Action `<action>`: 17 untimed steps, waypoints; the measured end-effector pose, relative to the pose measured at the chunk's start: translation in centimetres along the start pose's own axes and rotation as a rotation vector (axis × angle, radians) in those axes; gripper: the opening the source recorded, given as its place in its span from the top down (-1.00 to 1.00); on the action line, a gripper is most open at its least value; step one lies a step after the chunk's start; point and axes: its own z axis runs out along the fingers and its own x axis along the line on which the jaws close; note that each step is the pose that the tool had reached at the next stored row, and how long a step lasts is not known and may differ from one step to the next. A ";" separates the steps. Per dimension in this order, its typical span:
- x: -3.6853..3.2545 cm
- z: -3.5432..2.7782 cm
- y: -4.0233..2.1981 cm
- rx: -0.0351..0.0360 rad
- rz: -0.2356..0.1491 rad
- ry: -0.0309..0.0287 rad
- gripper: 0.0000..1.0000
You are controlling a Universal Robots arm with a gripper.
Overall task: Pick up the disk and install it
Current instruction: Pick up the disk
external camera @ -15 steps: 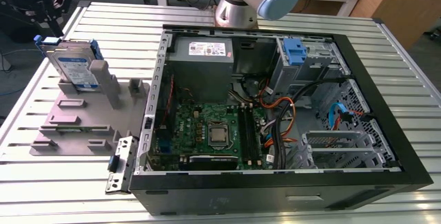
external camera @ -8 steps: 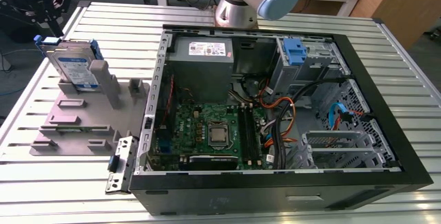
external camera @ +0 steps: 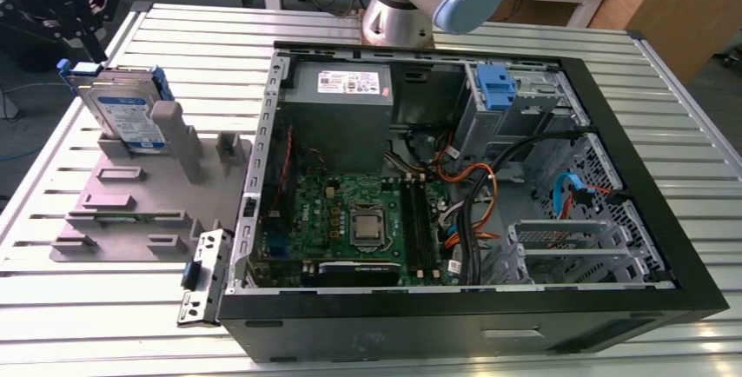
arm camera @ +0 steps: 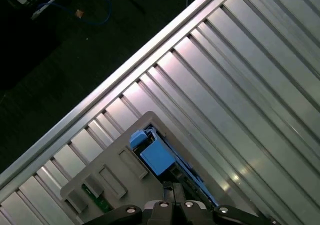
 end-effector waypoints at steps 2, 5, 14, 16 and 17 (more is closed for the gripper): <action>0.00 0.01 0.00 -0.0001 -0.036 0.0015 0.79; 0.00 0.03 0.00 -0.0003 -0.088 0.0037 0.79; 0.00 0.08 0.00 -0.0015 -0.231 0.0087 0.79; 0.00 0.10 0.00 -0.0016 -0.264 0.0100 0.79; 0.00 0.11 0.00 -0.0017 -0.280 0.0106 0.79</action>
